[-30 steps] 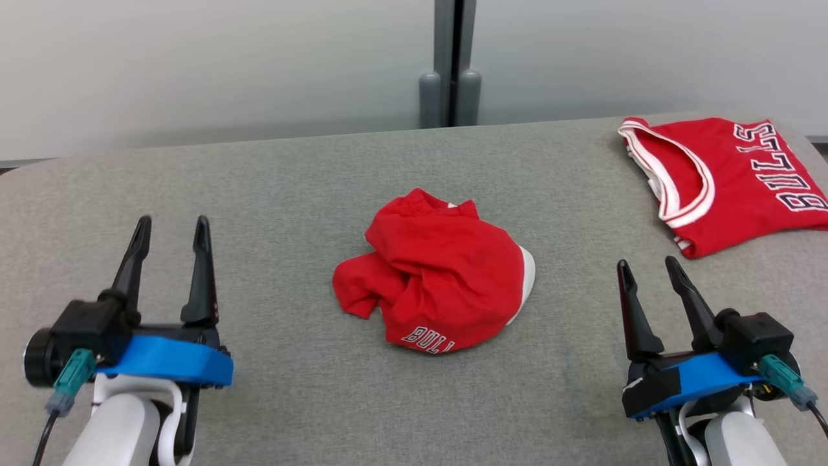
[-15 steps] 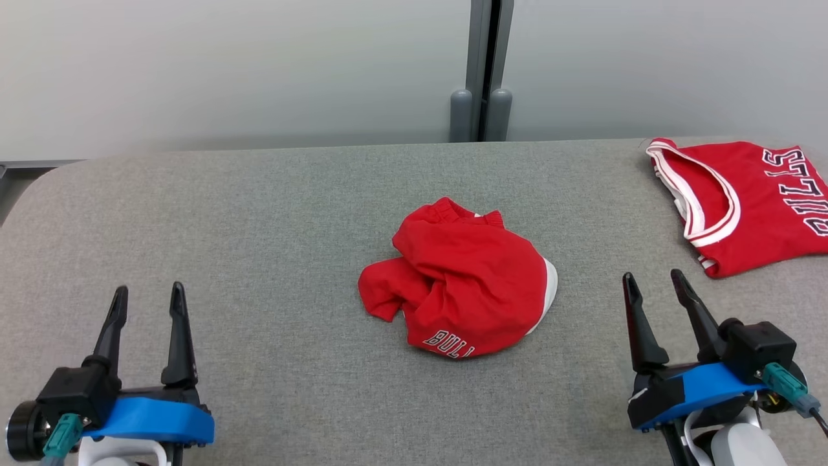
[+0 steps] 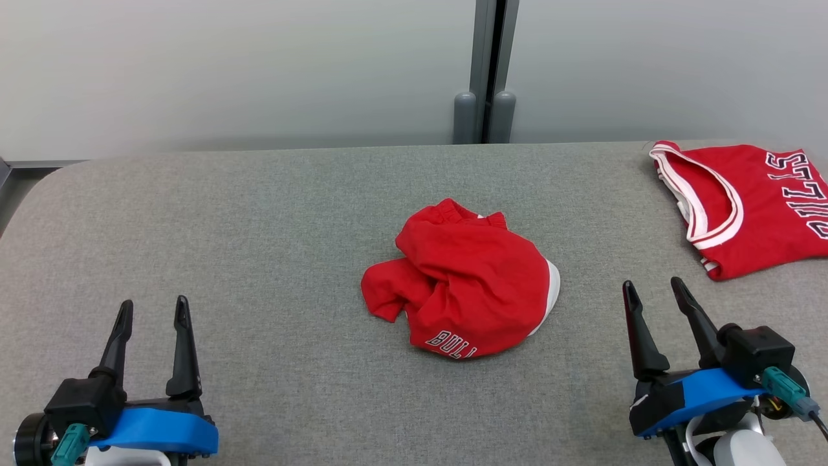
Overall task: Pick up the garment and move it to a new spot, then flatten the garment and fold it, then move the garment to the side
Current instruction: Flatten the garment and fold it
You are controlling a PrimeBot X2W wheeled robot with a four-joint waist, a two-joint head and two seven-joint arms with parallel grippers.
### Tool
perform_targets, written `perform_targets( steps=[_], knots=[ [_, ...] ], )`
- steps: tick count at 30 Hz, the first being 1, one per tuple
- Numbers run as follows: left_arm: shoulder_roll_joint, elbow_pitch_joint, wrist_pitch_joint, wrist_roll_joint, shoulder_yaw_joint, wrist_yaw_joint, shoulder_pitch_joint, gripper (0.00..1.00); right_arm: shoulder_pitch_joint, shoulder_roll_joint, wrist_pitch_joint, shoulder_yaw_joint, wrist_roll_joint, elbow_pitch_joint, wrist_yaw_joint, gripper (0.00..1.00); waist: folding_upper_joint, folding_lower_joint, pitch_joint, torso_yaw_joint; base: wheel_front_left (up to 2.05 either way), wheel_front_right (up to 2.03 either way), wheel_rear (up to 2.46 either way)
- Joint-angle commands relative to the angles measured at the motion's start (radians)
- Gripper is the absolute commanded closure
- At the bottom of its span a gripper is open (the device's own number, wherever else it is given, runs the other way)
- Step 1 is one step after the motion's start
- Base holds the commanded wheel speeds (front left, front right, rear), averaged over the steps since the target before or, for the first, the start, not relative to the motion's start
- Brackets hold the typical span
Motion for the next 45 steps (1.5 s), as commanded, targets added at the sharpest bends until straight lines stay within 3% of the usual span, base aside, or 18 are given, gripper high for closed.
perform_targets(
  steps=[1,15,28,33,45],
  knots=[
    [0.000,0.003,-0.004,0.009,0.005,-0.005,0.007,0.00,0.008,-0.001,0.003,-0.001,-0.006,-0.004,0.000,0.00,0.0000,0.0001,-0.001,0.000,0.00,0.00,0.00],
    [-0.025,0.018,-0.004,0.042,0.040,-0.031,0.008,0.00,0.003,-0.001,0.011,0.000,-0.006,0.002,0.000,0.00,0.0000,0.0001,-0.005,0.001,0.00,0.00,0.00],
    [-0.046,0.023,-0.005,0.067,0.044,-0.058,-0.035,0.00,-0.249,-0.001,0.056,0.065,-0.102,0.060,0.000,0.00,0.0000,0.0001,0.033,0.037,0.00,0.00,0.00],
    [-0.052,0.032,-0.005,0.072,0.042,-0.071,-0.056,0.00,-0.334,-0.015,0.075,0.059,-0.123,0.182,0.000,0.00,0.0000,0.0001,0.055,0.065,0.00,0.00,0.00],
    [-0.077,0.057,-0.005,0.085,0.040,-0.098,-0.106,0.00,-0.444,-0.058,0.042,0.017,-0.147,0.625,0.000,0.00,0.0000,0.0001,0.112,0.146,0.00,0.00,0.00]
  ],
)
